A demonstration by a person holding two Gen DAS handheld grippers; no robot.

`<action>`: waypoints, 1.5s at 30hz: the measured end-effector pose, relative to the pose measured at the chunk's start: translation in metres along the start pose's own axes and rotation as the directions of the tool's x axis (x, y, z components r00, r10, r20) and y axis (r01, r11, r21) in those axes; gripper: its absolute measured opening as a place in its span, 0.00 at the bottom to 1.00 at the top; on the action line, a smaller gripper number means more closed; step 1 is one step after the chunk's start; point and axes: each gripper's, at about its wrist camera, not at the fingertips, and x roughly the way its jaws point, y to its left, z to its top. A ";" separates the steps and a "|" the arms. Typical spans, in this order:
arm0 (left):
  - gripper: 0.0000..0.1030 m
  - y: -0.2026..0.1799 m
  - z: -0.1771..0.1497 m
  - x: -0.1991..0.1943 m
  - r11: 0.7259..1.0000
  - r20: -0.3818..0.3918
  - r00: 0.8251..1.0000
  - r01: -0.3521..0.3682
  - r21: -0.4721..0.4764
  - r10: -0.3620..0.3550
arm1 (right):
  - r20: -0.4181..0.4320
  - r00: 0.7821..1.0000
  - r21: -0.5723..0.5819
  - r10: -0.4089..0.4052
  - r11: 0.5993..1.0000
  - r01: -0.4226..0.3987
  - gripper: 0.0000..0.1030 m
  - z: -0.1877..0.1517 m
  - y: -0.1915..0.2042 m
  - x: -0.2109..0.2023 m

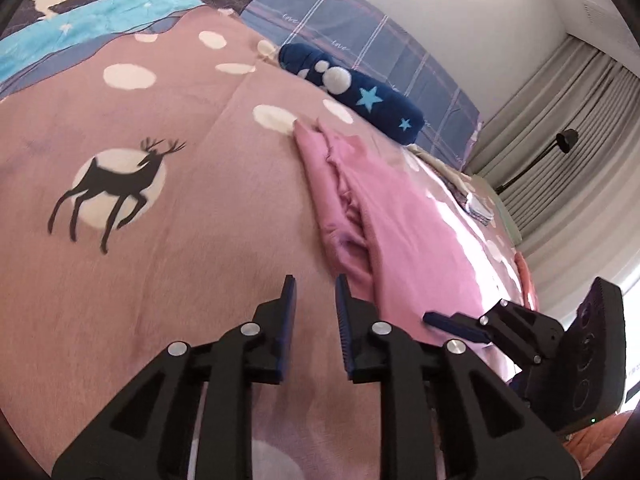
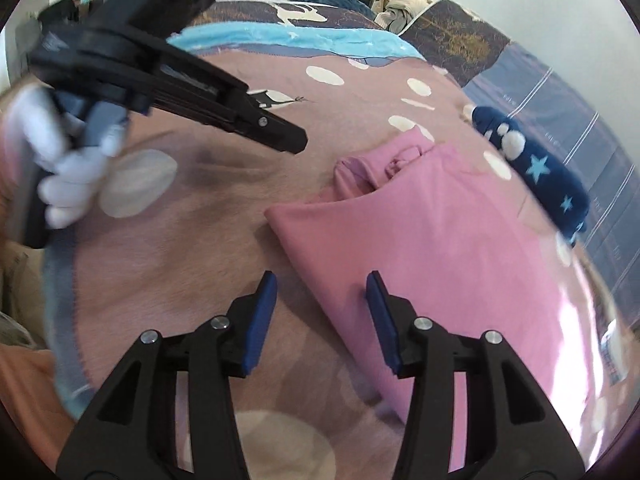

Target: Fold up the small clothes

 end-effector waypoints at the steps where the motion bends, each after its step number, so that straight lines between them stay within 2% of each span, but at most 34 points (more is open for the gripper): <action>1: 0.23 0.004 -0.001 0.000 1.000 0.003 1.000 -0.013 -0.012 0.013 | 0.004 1.000 -0.005 -0.016 1.000 0.016 0.46 0.002 0.003 0.002; 4: 0.25 0.010 -0.001 -0.006 0.999 0.021 0.999 -0.024 -0.036 0.025 | 0.023 0.995 -0.048 -0.094 0.994 0.095 0.46 0.009 0.015 0.008; 6: 0.30 0.012 -0.002 -0.011 0.998 0.037 0.998 -0.046 -0.031 0.047 | 0.033 0.989 -0.083 -0.145 0.986 0.147 0.46 0.012 0.023 0.011; 8: 0.30 0.012 -0.002 -0.015 0.998 0.050 0.997 -0.064 -0.016 0.065 | 0.049 0.982 -0.111 -0.184 0.976 0.188 0.47 0.013 0.032 0.011; 12: 0.33 0.013 0.001 -0.015 0.998 0.050 0.997 -0.063 -0.006 0.063 | 0.044 0.985 -0.068 -0.165 0.984 0.168 0.51 0.010 0.025 0.007; 14: 0.35 0.013 0.006 -0.015 0.998 0.058 0.996 -0.068 -0.003 0.069 | 0.015 0.991 0.006 -0.134 0.991 0.134 0.58 0.007 0.012 0.004; 17: 0.37 0.013 0.009 -0.013 0.998 0.066 0.996 -0.061 -0.006 0.062 | -0.018 0.992 0.067 -0.123 0.990 0.124 0.66 0.007 0.000 0.006; 21: 0.37 0.014 0.007 -0.007 0.998 0.045 0.997 -0.054 -0.010 0.055 | -0.024 0.990 0.059 -0.140 0.988 0.142 0.66 0.016 0.002 0.017; 24: 0.37 0.014 0.008 -0.007 0.999 0.043 0.998 -0.050 -0.013 0.050 | -0.021 0.982 0.042 -0.190 0.981 0.191 0.64 0.027 0.008 0.026; 25: 0.37 0.015 0.009 -0.008 0.999 0.047 0.998 -0.043 -0.017 0.044 | -0.021 0.979 0.050 -0.203 0.978 0.204 0.58 0.030 0.007 0.028; 26: 0.38 0.016 0.011 -0.010 0.999 0.051 0.998 -0.033 -0.022 0.034 | -0.024 0.975 0.059 -0.221 0.973 0.222 0.49 0.032 0.006 0.031; 27: 0.38 0.017 0.013 -0.011 0.999 0.052 0.998 -0.023 -0.024 0.024 | -0.027 0.974 0.065 -0.227 0.971 0.228 0.45 0.032 0.005 0.032; 28: 0.42 0.018 0.016 -0.011 1.000 0.053 0.998 -0.017 -0.025 0.018 | -0.030 0.975 0.069 -0.222 0.972 0.223 0.41 0.031 0.005 0.031; 29: 0.52 0.018 0.020 -0.010 1.000 0.059 0.998 -0.009 -0.023 0.011 | -0.032 0.975 0.070 -0.219 0.973 0.221 0.41 0.028 0.005 0.029; 31: 0.56 0.015 0.030 -0.006 1.000 0.066 0.998 0.016 -0.002 -0.016 | -0.034 0.975 0.066 -0.220 0.973 0.222 0.41 0.020 0.006 0.024; 33: 0.56 0.011 0.044 0.005 0.999 0.033 0.998 0.051 0.016 -0.052 | -0.042 0.975 0.076 -0.217 0.973 0.219 0.44 0.013 0.004 0.021; 34: 0.57 0.008 0.055 0.018 0.995 -0.005 0.995 0.099 0.023 -0.099 | -0.045 0.976 0.082 -0.214 0.973 0.217 0.44 0.011 0.004 0.020; 35: 0.60 0.005 0.063 0.029 0.993 -0.032 0.993 0.116 0.025 -0.115 | -0.046 0.976 0.086 -0.213 0.973 0.216 0.44 0.011 0.003 0.020; 38: 0.62 -0.001 0.085 0.072 0.992 -0.130 0.984 0.122 0.020 -0.118 | -0.049 0.974 0.092 -0.220 0.970 0.223 0.44 0.015 0.004 0.024; 40: 0.62 0.000 0.098 0.097 0.992 -0.173 0.976 0.128 -0.019 -0.129 | -0.047 0.973 0.093 -0.224 0.969 0.227 0.44 0.017 0.005 0.025; 45: 0.62 -0.001 0.117 0.126 0.975 -0.196 0.956 0.201 -0.094 -0.216 | -0.046 0.974 0.097 -0.221 0.970 0.224 0.44 0.016 0.003 0.024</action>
